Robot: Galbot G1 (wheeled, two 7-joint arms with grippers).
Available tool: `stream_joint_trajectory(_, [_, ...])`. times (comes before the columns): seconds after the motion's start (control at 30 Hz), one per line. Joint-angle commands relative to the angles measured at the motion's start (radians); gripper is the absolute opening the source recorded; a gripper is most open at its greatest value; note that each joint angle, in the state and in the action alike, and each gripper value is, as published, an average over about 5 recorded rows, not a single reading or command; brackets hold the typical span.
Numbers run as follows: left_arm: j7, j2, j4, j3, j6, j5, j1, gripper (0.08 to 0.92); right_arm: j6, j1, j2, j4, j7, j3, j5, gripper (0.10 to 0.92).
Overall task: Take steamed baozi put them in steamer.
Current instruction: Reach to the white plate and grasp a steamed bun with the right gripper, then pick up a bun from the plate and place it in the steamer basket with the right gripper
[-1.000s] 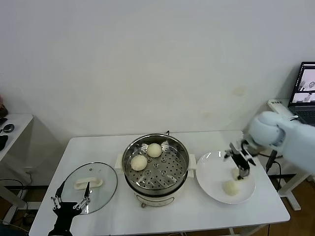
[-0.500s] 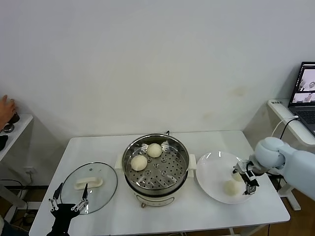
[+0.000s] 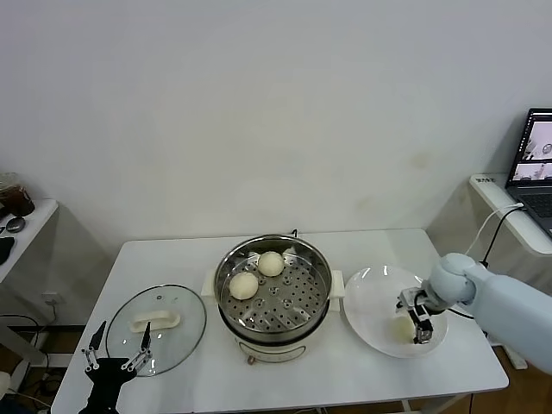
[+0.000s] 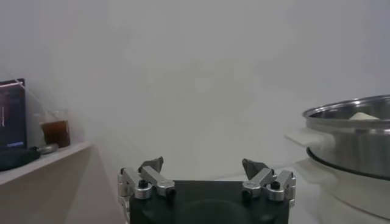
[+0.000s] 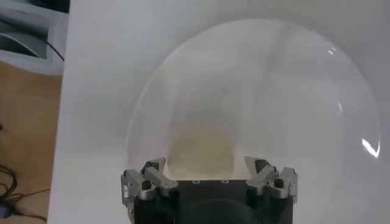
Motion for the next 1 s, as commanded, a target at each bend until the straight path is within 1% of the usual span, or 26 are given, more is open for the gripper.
stream_joint_trajectory(0.03, [0.000,0.000,0.003,-0.001,0.001,-0.001,-0.001,0.823,-0.010,-0.036,0.042,-0.041,0.005,0.030,-0.023,0.714])
stream_joint_trajectory(0.17, [0.000,0.000,0.003,-0.002,0.000,-0.002,-0.002,0.823,-0.013,-0.028,0.031,-0.031,-0.006,0.031,-0.019,0.626])
stream_joint_trajectory(0.37, [-0.002,-0.004,0.002,-0.002,-0.003,-0.005,-0.006,0.823,-0.014,0.003,0.009,0.000,-0.020,0.037,0.000,0.552])
stream_joint_trajectory(0.53, [0.000,-0.003,-0.007,0.001,-0.001,-0.006,-0.009,0.823,-0.008,0.162,-0.039,0.056,-0.053,-0.035,0.086,0.543])
stream_joint_trajectory(0.7, [0.000,0.000,-0.011,0.008,0.000,-0.006,-0.017,0.823,0.025,0.415,-0.042,0.078,-0.121,-0.088,0.236,0.544])
stream_joint_trajectory(0.87, [0.000,0.003,-0.010,0.008,-0.001,-0.011,-0.020,0.823,0.066,0.688,0.027,0.115,-0.158,-0.198,0.394,0.550])
stream_joint_trajectory(1.0, [0.000,0.007,-0.009,0.005,-0.002,-0.015,-0.021,0.823,0.115,0.861,0.133,0.131,-0.143,-0.293,0.461,0.551])
